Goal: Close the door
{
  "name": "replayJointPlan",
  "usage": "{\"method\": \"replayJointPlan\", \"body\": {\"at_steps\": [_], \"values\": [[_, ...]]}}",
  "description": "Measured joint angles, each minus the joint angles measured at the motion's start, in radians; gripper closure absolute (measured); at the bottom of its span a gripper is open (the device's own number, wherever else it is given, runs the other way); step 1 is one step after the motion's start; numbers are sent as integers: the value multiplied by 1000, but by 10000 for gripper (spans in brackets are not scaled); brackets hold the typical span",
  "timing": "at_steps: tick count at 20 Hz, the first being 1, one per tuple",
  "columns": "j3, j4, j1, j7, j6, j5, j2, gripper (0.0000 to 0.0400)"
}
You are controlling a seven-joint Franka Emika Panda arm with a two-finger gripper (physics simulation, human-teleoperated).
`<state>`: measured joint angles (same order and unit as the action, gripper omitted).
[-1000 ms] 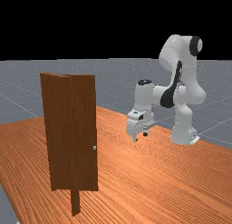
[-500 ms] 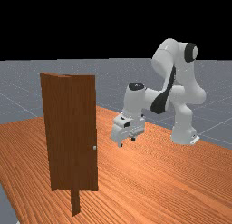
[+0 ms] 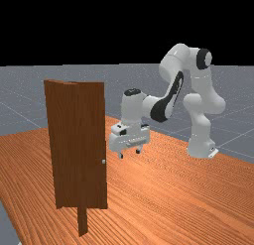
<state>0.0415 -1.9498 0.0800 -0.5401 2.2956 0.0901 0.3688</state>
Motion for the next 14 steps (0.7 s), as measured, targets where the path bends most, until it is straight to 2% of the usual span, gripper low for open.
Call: {"method": "replayJointPlan", "body": {"at_steps": [2,5,6,7,8,10,12,13,14], "values": [[-11,-6,-35,-149,58,19,3,0],[-8,119,-38,-149,70,18,89,0],[-10,201,-39,-154,40,13,139,0],[-13,289,-42,-164,-34,6,186,0],[5,410,-25,-146,-122,36,253,0],[29,553,-4,-126,-187,70,339,0],[31,697,-5,-135,-248,66,422,0],[-15,743,-44,-226,-253,16,449,0],[-25,836,-51,-285,-288,20,502,0]]}}
